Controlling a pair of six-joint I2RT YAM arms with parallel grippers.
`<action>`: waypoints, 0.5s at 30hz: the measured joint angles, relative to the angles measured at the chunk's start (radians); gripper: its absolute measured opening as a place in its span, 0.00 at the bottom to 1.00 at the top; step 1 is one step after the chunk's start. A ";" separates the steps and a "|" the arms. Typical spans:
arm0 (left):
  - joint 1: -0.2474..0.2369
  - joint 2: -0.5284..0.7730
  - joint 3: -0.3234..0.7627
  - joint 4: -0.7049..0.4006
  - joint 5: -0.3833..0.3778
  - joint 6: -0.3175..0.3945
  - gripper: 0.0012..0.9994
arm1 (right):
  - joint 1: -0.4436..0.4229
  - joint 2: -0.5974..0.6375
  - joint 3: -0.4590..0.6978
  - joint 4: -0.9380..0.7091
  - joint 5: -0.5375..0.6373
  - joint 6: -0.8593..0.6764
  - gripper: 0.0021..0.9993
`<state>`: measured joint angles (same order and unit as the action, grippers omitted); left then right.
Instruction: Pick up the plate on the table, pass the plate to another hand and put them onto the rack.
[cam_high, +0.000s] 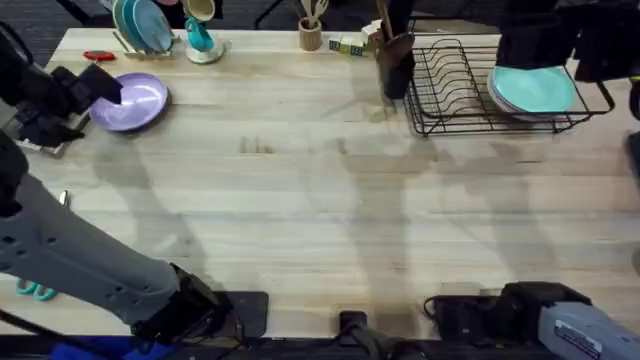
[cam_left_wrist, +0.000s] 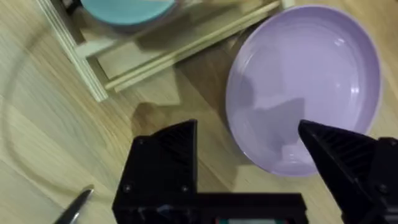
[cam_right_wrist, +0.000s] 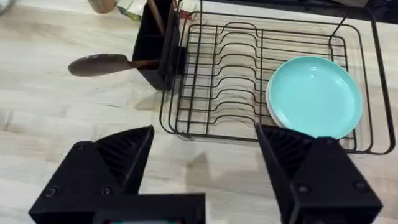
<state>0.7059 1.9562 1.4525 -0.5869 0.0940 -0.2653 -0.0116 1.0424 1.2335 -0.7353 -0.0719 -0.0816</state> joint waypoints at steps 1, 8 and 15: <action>0.000 0.009 0.000 0.000 0.000 -0.012 0.99 | 0.000 0.000 0.000 0.000 0.000 0.000 1.00; 0.000 0.066 0.001 0.003 -0.002 -0.068 0.99 | 0.000 0.000 0.000 0.000 0.000 0.000 1.00; 0.000 0.080 0.021 -0.018 -0.004 -0.083 0.99 | 0.000 0.000 0.000 0.000 0.000 0.000 1.00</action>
<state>0.7059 2.0357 1.4738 -0.6046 0.0901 -0.3485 -0.0116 1.0425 1.2335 -0.7353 -0.0719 -0.0817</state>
